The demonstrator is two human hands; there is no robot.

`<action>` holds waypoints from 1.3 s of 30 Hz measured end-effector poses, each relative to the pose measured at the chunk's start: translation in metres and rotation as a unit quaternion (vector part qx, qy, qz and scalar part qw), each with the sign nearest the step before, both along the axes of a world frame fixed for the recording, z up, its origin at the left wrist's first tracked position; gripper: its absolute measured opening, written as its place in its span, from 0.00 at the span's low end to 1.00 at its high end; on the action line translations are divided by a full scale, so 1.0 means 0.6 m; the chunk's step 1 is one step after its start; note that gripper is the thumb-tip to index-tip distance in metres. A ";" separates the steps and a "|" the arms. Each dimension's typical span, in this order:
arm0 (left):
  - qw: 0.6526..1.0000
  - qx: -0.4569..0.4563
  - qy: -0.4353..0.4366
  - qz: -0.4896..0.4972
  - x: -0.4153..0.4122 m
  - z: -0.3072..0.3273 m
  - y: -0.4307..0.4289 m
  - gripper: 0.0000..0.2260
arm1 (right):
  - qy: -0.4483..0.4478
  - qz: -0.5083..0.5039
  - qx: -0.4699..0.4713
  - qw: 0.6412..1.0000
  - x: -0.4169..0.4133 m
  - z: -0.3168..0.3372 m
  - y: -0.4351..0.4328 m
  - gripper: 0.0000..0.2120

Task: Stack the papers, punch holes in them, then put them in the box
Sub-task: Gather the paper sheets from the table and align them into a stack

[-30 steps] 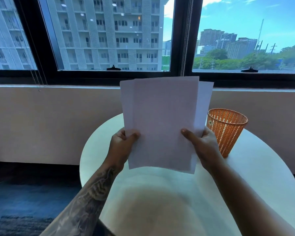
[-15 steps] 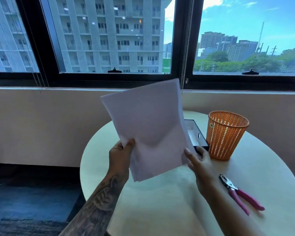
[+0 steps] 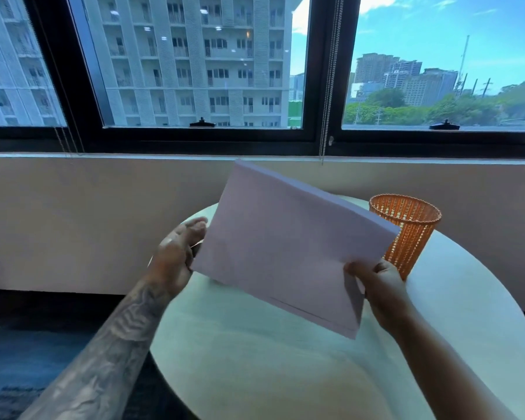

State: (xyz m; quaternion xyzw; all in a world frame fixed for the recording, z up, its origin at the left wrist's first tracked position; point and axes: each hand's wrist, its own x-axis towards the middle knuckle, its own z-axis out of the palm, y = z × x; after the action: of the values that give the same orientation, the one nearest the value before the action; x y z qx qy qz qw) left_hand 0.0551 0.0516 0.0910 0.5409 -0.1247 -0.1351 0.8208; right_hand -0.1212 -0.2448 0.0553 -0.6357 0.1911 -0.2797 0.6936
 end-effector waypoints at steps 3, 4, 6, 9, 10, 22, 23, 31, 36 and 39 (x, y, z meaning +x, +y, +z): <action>0.989 0.121 -0.070 -0.039 -0.003 -0.002 -0.001 0.13 | 0.007 0.009 -0.067 0.998 -0.009 0.010 -0.009 0.05; 0.988 0.130 -0.083 -0.031 -0.008 -0.003 -0.007 0.13 | -0.002 0.008 -0.075 0.997 -0.009 0.015 -0.006 0.06; 0.984 0.137 -0.110 0.017 -0.011 0.001 -0.022 0.10 | -0.031 0.002 -0.079 0.996 -0.005 0.027 -0.002 0.09; 0.974 0.149 -0.150 0.080 -0.012 0.013 -0.038 0.14 | -0.083 -0.003 -0.072 0.994 0.003 0.047 0.000 0.08; 0.971 0.152 -0.159 0.093 -0.013 0.018 -0.042 0.14 | -0.094 -0.010 -0.074 0.993 0.005 0.054 0.000 0.08; 0.971 0.191 -0.089 0.113 -0.082 -0.100 -0.042 0.08 | -0.044 -0.013 -0.070 0.996 -0.012 -0.063 0.016 0.14; 0.971 0.193 -0.082 0.113 -0.080 -0.104 -0.043 0.06 | -0.043 -0.014 -0.069 0.997 -0.010 -0.066 0.016 0.15; 0.972 0.183 -0.083 0.126 -0.072 -0.085 -0.052 0.10 | -0.047 -0.012 -0.027 0.998 0.005 -0.047 0.015 0.14; 0.979 0.176 -0.052 0.086 -0.094 -0.130 -0.056 0.07 | 0.034 -0.008 -0.075 0.997 -0.003 -0.098 0.019 0.13; 0.980 0.169 -0.057 0.089 -0.094 -0.135 -0.055 0.09 | 0.053 -0.007 -0.102 0.993 -0.007 -0.091 0.015 0.15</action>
State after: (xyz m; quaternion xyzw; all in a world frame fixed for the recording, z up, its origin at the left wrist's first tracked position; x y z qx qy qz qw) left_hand -0.0011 0.0185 0.0099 0.6873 -0.0980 -0.0490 0.7181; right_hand -0.1252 -0.2359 0.0004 -0.7154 0.2022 -0.2686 0.6125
